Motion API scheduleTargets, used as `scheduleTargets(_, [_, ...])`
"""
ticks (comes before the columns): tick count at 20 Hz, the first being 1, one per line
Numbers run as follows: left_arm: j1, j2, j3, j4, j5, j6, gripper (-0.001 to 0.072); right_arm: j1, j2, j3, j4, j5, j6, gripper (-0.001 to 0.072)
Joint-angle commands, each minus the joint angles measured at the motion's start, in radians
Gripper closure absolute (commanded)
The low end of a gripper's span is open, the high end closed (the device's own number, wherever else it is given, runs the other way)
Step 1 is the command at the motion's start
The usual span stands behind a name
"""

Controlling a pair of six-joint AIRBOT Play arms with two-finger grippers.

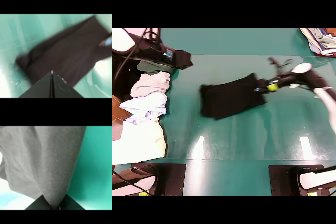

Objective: Fold the shirts.

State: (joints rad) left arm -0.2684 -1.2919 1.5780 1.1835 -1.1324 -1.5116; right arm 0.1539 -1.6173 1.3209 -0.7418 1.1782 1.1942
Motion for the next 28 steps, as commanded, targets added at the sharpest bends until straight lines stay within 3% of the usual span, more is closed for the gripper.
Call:
scheduleTargets(1, [-0.083, 0.0, 0.0, -0.002, 0.034, -0.005, 0.0683, -0.315, 0.209, -0.14, -0.1, -0.027, 0.0, 0.0697])
scheduleTargets(5, [-0.111, 0.0, 0.0, -0.003, 0.074, -0.011, 0.0683, -0.74, 0.383, -0.268, -0.097, -0.111, 0.003, 0.0697])
scheduleTargets(9, [-0.111, 0.0, 0.0, -0.005, 0.104, -0.027, 0.0683, -1.025, 0.478, -0.384, -0.099, -0.158, 0.013, 0.0697])
scheduleTargets(14, [-0.111, 0.0, 0.0, -0.004, 0.106, -0.026, 0.0683, -1.114, 0.521, -0.496, -0.109, -0.185, 0.034, 0.0697])
scheduleTargets(17, [-0.111, 0.0, 0.0, -0.001, 0.106, -0.025, 0.0683, -1.077, 0.52, -0.5, -0.222, -0.151, 0.041, 0.0682])
scheduleTargets(18, [-0.111, 0.0, 0.0, -0.001, 0.105, -0.025, 0.0682, -1.061, 0.519, -0.491, -0.285, -0.145, 0.041, 0.0524])
scheduleTargets(19, [-0.111, 0.0, 0.0, 0.0, 0.101, -0.025, 0.0682, -1.049, 0.52, -0.476, -0.355, -0.138, 0.04, 0.0304])
scheduleTargets(20, [-0.111, 0.0, 0.0, 0.0, 0.096, -0.025, 0.0682, -1.047, 0.52, -0.452, -0.425, -0.124, 0.041, 0.0197])
scheduleTargets(23, [-0.111, 0.0, 0.0, 0.002, 0.068, -0.024, 0.0682, -1.081, 0.52, -0.342, -0.572, -0.048, 0.097, 0.0189])
scheduleTargets(24, [-0.111, 0.0, 0.0, 0.002, 0.062, -0.024, 0.0682, -1.103, 0.52, -0.3, -0.554, -0.031, 0.141, 0.019])
scheduleTargets(28, [-0.111, 0.0, 0.0, 0.002, 0.071, -0.025, 0.0682, -1.038, 0.52, -0.18, -0.327, 0.025, 0.148, 0.019])
